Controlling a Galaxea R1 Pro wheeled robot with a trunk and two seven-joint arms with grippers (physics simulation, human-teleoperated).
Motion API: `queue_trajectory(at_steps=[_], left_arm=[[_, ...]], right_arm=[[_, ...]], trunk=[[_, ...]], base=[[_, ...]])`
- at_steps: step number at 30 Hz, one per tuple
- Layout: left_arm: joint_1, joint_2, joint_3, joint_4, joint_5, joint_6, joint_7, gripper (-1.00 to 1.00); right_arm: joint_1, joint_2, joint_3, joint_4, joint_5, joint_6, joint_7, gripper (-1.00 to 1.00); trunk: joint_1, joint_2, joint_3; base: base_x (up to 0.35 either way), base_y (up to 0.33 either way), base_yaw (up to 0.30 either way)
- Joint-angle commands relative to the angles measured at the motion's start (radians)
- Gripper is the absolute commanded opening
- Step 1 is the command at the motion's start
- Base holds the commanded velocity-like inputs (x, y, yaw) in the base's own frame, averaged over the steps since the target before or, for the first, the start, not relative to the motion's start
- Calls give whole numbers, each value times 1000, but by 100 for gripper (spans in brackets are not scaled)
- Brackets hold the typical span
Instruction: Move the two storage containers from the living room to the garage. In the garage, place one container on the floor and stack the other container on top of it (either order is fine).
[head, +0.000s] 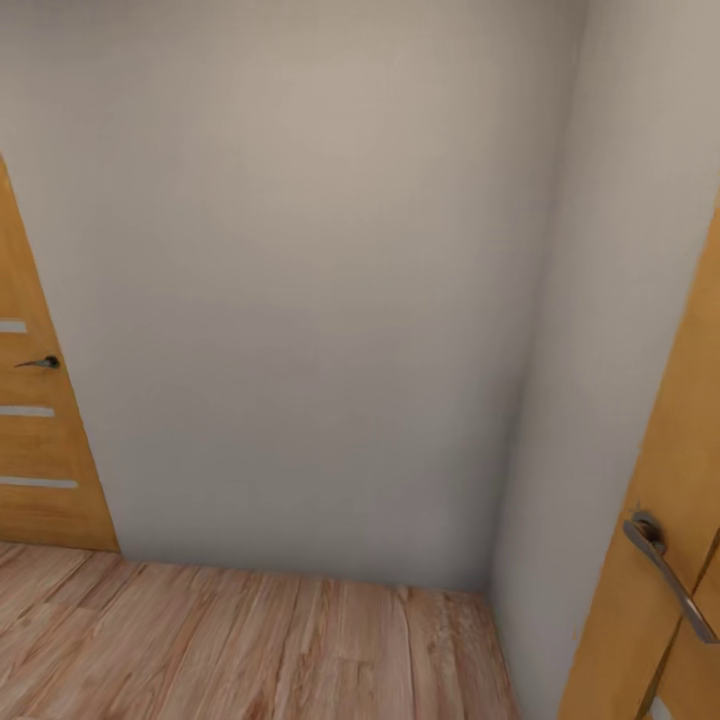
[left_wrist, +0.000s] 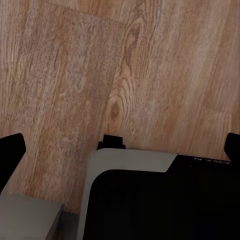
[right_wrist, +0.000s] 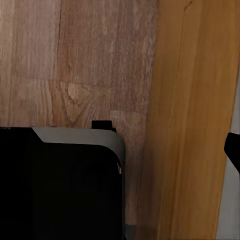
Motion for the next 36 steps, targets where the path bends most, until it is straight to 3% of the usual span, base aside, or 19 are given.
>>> queue_trajectory(at_steps=[1,29,36], left_arm=[[-1,0,-8,2,11,-3,-4,100],[-1,-1,-8,2,14,-5,-4,100],[-1,1,-8,2,17,-7,-4,100]], right_arm=[[-1,0,9,3,-9,-6,-1,100],[-1,3,9,4,-10,-7,-1,100],[-1,2,6,3,-17,0,-1,100]], trunk=[[1,-1,-1],[1,-1,-1],[1,-1,-1]], base=[[322,0,61],[321,0,256],[43,0,267]])
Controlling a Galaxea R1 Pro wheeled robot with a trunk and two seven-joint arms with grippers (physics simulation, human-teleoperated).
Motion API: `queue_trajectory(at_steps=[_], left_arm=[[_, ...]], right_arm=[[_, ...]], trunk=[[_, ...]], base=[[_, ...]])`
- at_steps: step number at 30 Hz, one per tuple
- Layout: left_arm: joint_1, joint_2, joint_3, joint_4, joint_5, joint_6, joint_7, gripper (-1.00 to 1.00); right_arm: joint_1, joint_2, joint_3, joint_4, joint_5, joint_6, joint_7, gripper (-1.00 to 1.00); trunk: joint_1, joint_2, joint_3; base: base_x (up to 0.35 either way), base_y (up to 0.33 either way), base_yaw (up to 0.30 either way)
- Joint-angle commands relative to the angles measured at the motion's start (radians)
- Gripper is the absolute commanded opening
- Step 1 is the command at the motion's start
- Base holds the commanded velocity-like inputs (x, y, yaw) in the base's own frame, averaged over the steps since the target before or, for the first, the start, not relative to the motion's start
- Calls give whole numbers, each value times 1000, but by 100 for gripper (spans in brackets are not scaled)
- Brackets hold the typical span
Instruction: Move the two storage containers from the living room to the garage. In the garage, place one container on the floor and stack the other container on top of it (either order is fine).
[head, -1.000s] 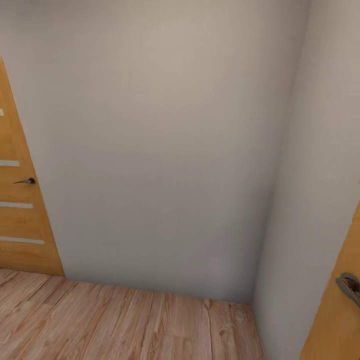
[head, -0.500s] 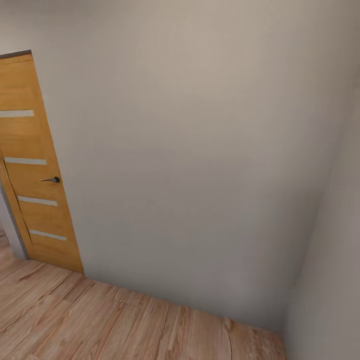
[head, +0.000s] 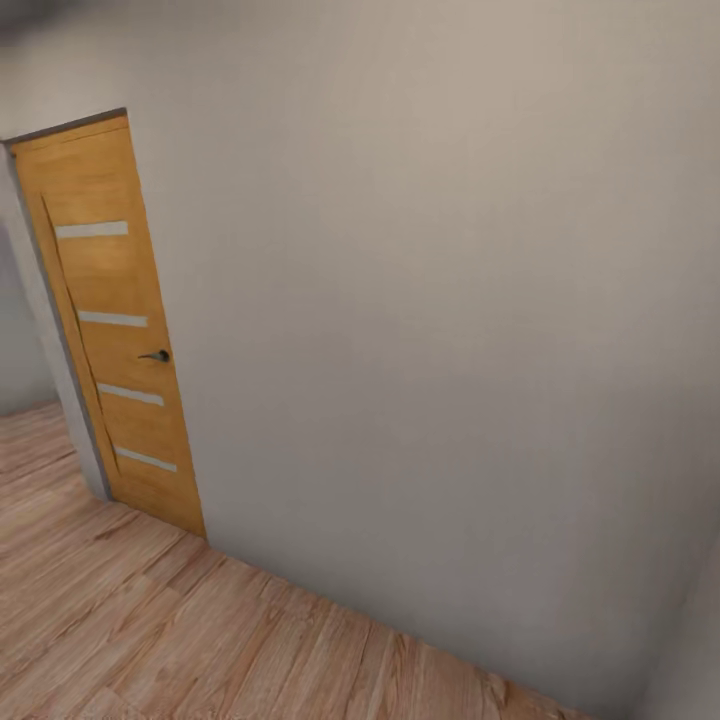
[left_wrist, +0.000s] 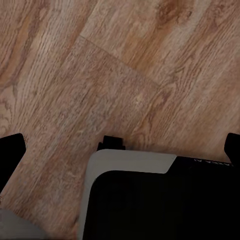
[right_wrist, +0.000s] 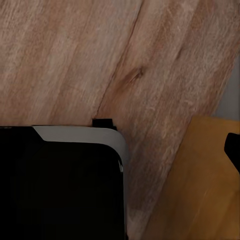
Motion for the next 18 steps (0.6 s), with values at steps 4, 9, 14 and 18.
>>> queue_trajectory(at_steps=[4,9,14,18], left_arm=[[-1,2,-11,1,10,-3,-4,100],[-1,-1,-7,1,9,-3,-4,100],[-1,1,-9,1,9,-3,-4,100],[-1,0,-10,1,9,-3,-4,100]], right_arm=[[-1,1,8,3,-9,-6,0,100],[-1,0,8,3,-10,-5,1,100],[-1,2,7,4,-10,-4,2,100],[-1,0,6,4,-10,-4,4,100]], trunk=[[0,-1,-1],[0,-1,-1],[0,-1,-1],[0,-1,-1]], base=[[1,0,267],[0,0,268],[0,0,268],[0,0,268]])
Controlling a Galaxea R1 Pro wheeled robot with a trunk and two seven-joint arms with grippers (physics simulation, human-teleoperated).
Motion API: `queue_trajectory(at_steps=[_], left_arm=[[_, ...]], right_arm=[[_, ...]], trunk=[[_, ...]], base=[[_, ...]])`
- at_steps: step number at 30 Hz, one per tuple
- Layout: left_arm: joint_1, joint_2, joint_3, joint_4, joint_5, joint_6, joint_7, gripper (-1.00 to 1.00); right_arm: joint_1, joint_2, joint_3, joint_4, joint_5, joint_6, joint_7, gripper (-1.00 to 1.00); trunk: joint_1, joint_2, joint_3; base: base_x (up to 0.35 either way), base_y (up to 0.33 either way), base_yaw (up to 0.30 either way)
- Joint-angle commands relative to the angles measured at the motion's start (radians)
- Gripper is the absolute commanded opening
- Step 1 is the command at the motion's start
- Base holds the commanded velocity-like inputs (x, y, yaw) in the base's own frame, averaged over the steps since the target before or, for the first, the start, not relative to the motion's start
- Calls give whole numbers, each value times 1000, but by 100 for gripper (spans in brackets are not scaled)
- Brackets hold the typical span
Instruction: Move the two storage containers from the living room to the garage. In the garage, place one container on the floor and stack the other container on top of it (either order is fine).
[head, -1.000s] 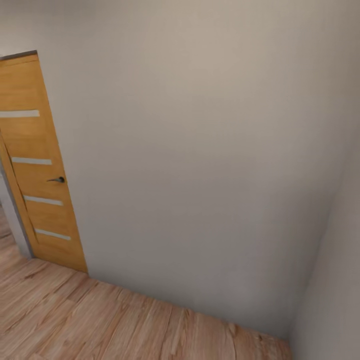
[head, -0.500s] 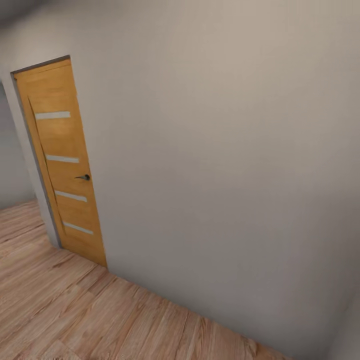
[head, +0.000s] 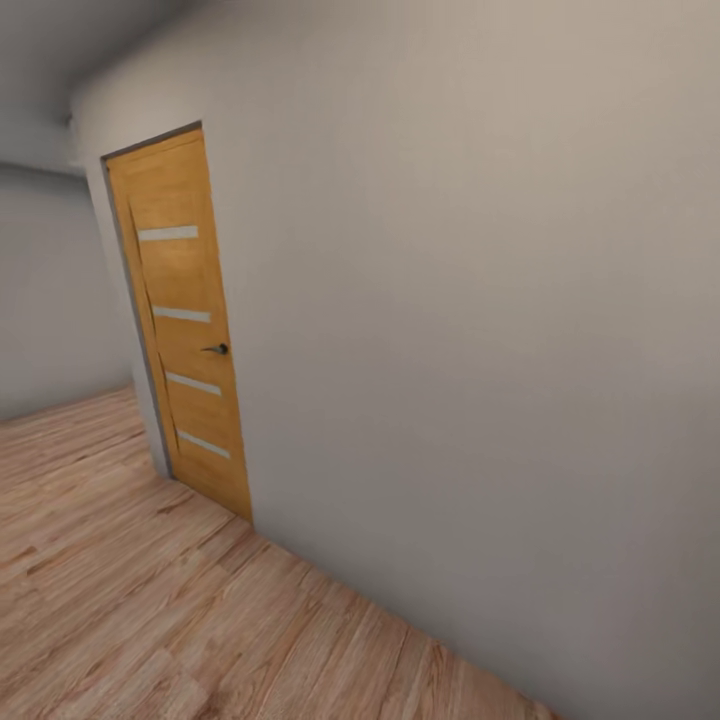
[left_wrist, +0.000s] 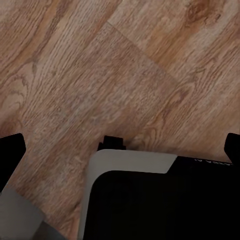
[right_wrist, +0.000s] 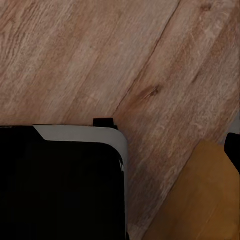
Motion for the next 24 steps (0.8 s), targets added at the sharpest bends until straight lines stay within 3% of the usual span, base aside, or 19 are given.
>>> queue_trajectory(at_steps=[1,24], left_arm=[[-1,0,-8,2,11,-3,-4,100],[-1,0,-9,2,11,-4,-4,100]], right_arm=[[-1,0,9,3,-9,-6,0,100],[-1,-1,8,3,-9,-9,0,100]], trunk=[[0,-1,-1],[0,-1,-1]], base=[[0,0,268],[0,0,268]])
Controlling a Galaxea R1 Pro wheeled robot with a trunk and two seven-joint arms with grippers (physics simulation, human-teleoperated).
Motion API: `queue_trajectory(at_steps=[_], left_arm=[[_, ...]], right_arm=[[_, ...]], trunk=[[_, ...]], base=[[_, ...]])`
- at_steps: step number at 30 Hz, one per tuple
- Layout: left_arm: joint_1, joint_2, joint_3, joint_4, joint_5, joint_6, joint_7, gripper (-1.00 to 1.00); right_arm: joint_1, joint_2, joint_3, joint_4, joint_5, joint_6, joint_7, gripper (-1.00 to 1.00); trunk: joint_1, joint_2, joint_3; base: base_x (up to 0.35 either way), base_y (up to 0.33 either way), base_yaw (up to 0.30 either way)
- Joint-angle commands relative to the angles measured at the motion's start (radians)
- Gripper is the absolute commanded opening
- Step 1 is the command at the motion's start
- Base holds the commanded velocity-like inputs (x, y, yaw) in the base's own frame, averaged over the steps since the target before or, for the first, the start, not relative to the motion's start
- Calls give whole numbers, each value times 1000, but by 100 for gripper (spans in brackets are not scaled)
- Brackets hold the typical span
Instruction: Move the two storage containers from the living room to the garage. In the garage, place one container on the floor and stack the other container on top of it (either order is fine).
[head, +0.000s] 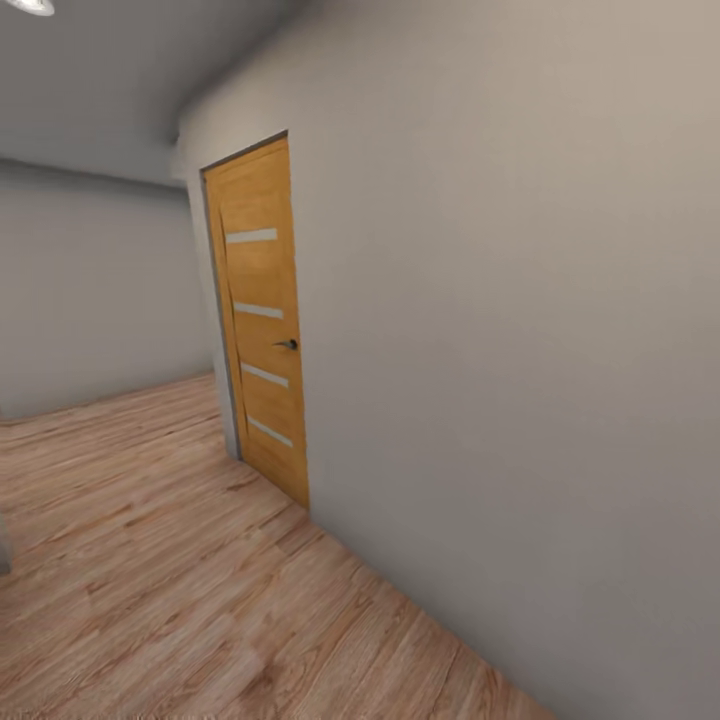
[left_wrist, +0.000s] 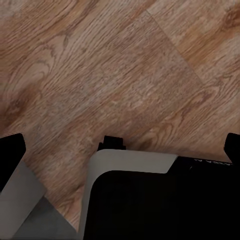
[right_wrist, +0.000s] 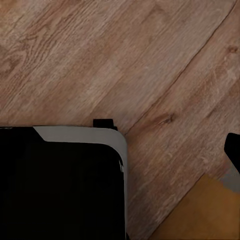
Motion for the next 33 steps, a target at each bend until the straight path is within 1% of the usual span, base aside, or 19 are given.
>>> queue_trajectory(at_steps=[1,7,13,18,23,33], left_arm=[[-1,0,-8,2,11,-4,-4,100],[-1,-3,-4,2,12,-4,-4,100],[-1,-18,0,2,14,-3,-4,100],[-1,-21,-2,2,14,-2,-4,100],[-1,-21,-5,2,7,-2,-5,100],[-1,-21,-6,2,6,7,-4,100]], right_arm=[[-1,0,9,3,-9,-6,0,100],[-1,-1,8,3,-9,-6,0,100],[-1,-1,8,4,-9,-6,0,100],[-1,0,8,3,-9,-7,0,100],[-1,0,8,3,-9,-11,0,100],[-1,3,9,3,-9,-13,-1,100]], trunk=[[0,-1,-1],[0,-1,-1],[0,-1,-1],[0,-1,-1],[0,-1,-1],[0,-1,-1]], base=[[0,0,269],[0,0,269],[0,0,269],[23,-1,269],[248,-60,182],[304,-83,15]])
